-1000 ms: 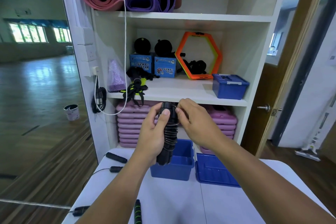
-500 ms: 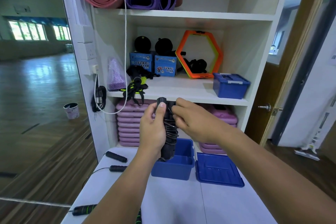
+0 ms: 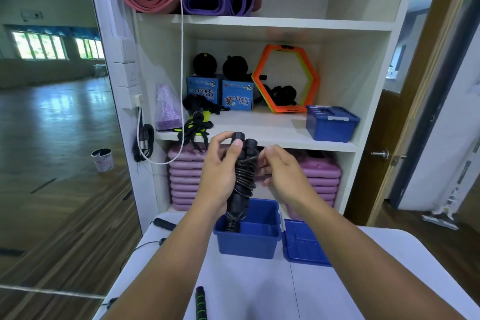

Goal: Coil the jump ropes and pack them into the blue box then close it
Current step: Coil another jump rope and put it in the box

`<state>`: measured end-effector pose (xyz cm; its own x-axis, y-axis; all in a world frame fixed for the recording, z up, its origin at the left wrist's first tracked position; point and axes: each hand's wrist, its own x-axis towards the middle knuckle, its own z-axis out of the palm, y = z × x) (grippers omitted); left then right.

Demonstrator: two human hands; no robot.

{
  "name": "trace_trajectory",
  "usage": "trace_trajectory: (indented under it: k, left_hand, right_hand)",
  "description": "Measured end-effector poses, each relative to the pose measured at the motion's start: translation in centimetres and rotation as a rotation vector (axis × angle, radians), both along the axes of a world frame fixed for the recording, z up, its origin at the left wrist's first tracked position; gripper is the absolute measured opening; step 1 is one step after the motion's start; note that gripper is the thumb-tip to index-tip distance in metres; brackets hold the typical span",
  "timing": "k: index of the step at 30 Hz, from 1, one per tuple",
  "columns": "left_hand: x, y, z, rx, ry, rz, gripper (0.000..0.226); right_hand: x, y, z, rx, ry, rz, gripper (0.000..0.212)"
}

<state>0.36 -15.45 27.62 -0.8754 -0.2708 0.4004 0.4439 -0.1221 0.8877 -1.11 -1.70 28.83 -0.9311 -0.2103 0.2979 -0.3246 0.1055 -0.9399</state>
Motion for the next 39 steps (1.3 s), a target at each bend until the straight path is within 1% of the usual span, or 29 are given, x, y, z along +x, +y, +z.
trace_trajectory:
  k: [1,3,5,8,10,12,15,17,19,21,23,25,28,30,32,34,37,39]
  left_hand:
    - [-0.3,-0.3,-0.2,0.023,-0.015,-0.004,0.014]
    - [-0.9,-0.9,-0.5,0.074,-0.049,-0.015,0.01]
    - [-1.5,-1.3,-0.9,0.129,-0.115,-0.013,0.014]
    - [-2.1,-1.6,-1.6,0.144,-0.242,0.006,0.024]
    - [-2.6,-1.8,-2.2,0.136,-0.276,0.019,0.027]
    - [-3.0,-2.2,-2.7,0.134,-0.287,0.055,0.031]
    - [-4.2,-2.8,-3.7,0.081,-0.305,0.113,0.032]
    - [-4.7,-3.0,-4.3,0.04,-0.316,0.135,0.033]
    - [-5.3,-3.3,-5.0,-0.012,-0.327,0.129,0.035]
    - [-5.6,-3.7,-5.5,-0.051,-0.338,0.083,0.037]
    - [-6.0,-4.0,-6.1,-0.057,-0.335,-0.023,0.038]
    - [-6.7,-4.0,-6.9,-0.09,-0.345,-0.144,0.033]
    - [-8.4,-3.4,-8.0,-0.144,-0.376,-0.285,0.027]
    - [-9.8,-3.0,-8.8,-0.145,-0.398,-0.369,0.028]
    - [-11.4,-2.4,-9.9,-0.142,-0.416,-0.433,0.034]
    - [-13.0,-1.6,-11.3,-0.143,-0.422,-0.456,0.039]
    - [-15.5,-0.5,-13.7,-0.152,-0.455,-0.42,0.044]
    - [-16.8,0.1,-15.2,-0.164,-0.483,-0.397,0.046]
  right_hand:
    - [0.1,-0.1,-0.3,-0.048,-0.06,0.03,0.029]
    - [0.3,-0.4,-1.1,-0.059,-0.115,0.068,0.019]
    - [0.4,-0.8,-1.9,-0.056,-0.134,0.078,0.01]
    - [0.2,-1.6,-2.8,-0.097,-0.191,0.033,0.008]
    - [0.0,-2.1,-3.6,-0.14,-0.241,0.035,0.012]
    - [-0.1,-2.5,-4.3,-0.196,-0.298,0.094,0.021]
    - [-0.2,-3.1,-5.7,-0.276,-0.346,0.171,0.045]
    - [-0.6,-3.4,-6.7,-0.327,-0.342,0.148,0.053]
    - [-1.0,-3.6,-7.5,-0.369,-0.335,0.098,0.055]
    - [-1.8,-3.6,-8.4,-0.396,-0.331,0.056,0.052]
    - [-2.8,-3.2,-9.2,-0.395,-0.326,0.009,0.05]
    - [-4.0,-2.4,-10.2,-0.384,-0.33,-0.03,0.052]
    - [-6.3,-0.9,-11.6,-0.399,-0.361,-0.033,0.055]
    - [-8.1,0.2,-12.6,-0.402,-0.393,-0.02,0.054]
    - [-10.1,1.4,-13.5,-0.378,-0.418,-0.006,0.052]
    - [-12.1,2.5,-14.5,-0.357,-0.442,0.004,0.05]
    - [-14.9,3.8,-16.4,-0.337,-0.493,0.0,0.043]
    - [-16.5,4.3,-17.8,-0.309,-0.529,-0.003,0.043]
